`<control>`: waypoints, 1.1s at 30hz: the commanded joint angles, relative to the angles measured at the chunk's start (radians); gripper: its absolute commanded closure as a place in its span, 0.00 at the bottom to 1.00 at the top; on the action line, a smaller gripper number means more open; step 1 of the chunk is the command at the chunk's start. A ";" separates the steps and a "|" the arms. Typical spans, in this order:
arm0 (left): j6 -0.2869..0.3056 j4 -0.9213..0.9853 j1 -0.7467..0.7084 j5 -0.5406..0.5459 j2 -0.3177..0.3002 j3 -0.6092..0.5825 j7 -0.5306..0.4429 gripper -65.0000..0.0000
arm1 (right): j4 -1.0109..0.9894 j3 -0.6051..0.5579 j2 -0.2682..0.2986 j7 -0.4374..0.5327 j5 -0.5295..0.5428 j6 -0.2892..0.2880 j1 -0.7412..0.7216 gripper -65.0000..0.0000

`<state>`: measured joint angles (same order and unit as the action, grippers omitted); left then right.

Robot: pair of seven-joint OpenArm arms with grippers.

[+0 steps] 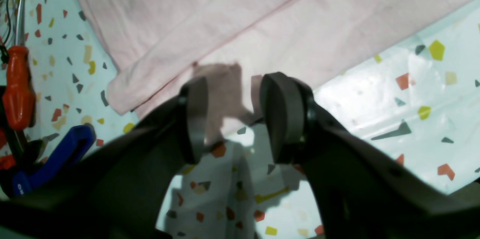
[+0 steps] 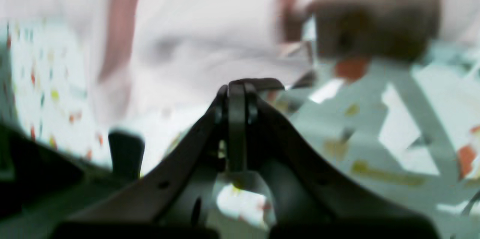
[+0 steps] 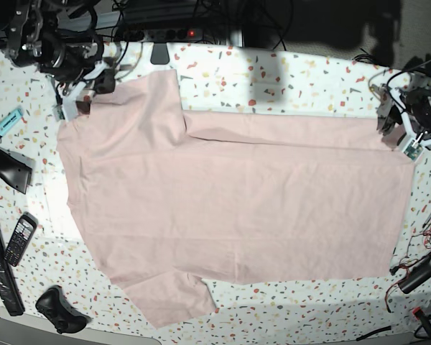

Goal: Fold the T-shirt properly
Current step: 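Grasp the shirt edge with the right gripper near the sleeve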

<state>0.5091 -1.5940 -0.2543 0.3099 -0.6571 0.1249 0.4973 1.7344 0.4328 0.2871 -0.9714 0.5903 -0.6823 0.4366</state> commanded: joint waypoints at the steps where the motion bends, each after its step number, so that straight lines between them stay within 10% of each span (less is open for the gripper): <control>1: -0.001 -0.017 0.011 0.005 -0.019 0.013 -0.020 0.61 | 0.027 0.013 0.012 -0.013 -0.018 -0.007 -0.002 0.94; 6: -0.001 -0.017 0.011 0.004 -0.019 0.013 -0.020 0.61 | 0.035 0.019 0.012 -0.024 -0.127 -0.006 -0.002 0.64; 33: -0.001 -0.017 0.022 0.004 -0.019 0.013 -0.025 0.61 | -0.039 0.132 0.012 0.121 -0.135 0.009 -0.076 0.64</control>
<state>0.5087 -1.5940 -0.2409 0.3096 -0.6575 0.1249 0.4946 1.6821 0.5606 0.2844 -0.8635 0.4442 -0.6693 0.3645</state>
